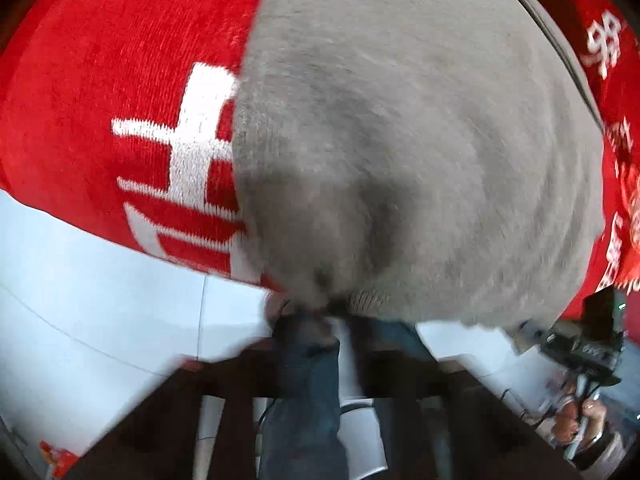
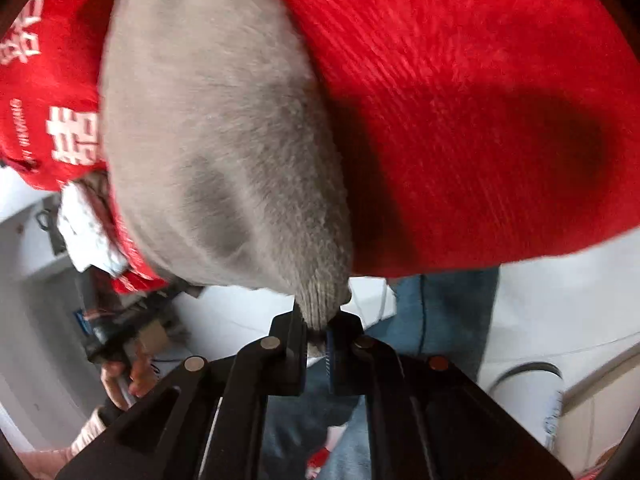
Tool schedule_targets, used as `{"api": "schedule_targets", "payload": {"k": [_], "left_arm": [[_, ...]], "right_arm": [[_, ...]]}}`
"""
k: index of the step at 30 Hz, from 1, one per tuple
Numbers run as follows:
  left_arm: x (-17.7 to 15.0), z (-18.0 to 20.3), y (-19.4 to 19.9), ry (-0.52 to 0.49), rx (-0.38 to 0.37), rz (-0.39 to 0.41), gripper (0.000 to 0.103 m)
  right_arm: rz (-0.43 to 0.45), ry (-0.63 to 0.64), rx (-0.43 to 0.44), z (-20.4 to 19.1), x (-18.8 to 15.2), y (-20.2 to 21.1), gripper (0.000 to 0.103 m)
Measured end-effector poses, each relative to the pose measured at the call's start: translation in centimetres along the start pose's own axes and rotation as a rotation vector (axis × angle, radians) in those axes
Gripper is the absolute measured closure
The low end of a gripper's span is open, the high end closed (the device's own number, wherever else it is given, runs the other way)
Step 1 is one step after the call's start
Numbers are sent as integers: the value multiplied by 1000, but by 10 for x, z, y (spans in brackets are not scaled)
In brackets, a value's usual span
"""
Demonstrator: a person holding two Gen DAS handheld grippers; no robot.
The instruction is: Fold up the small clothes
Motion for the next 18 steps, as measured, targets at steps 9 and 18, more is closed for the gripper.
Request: {"api": "schedule_targets", "payload": {"k": [9, 18], "left_arm": [[26, 13, 122, -92, -148, 188, 94], [160, 30, 180, -105, -59, 339, 95]], "right_arm": [[329, 71, 376, -100, 37, 87, 96], [400, 121, 272, -151, 147, 132, 97]]}}
Point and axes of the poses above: each gripper's, at about its wrist camera, not at the fingertips, and y roughly against the way its jaws point, z to its right, x to its top, the point moved 6 cm from there along -y, roughly the way its jaws point, and after that the axes turned 8 degrees about x, right-handed, at the moved point
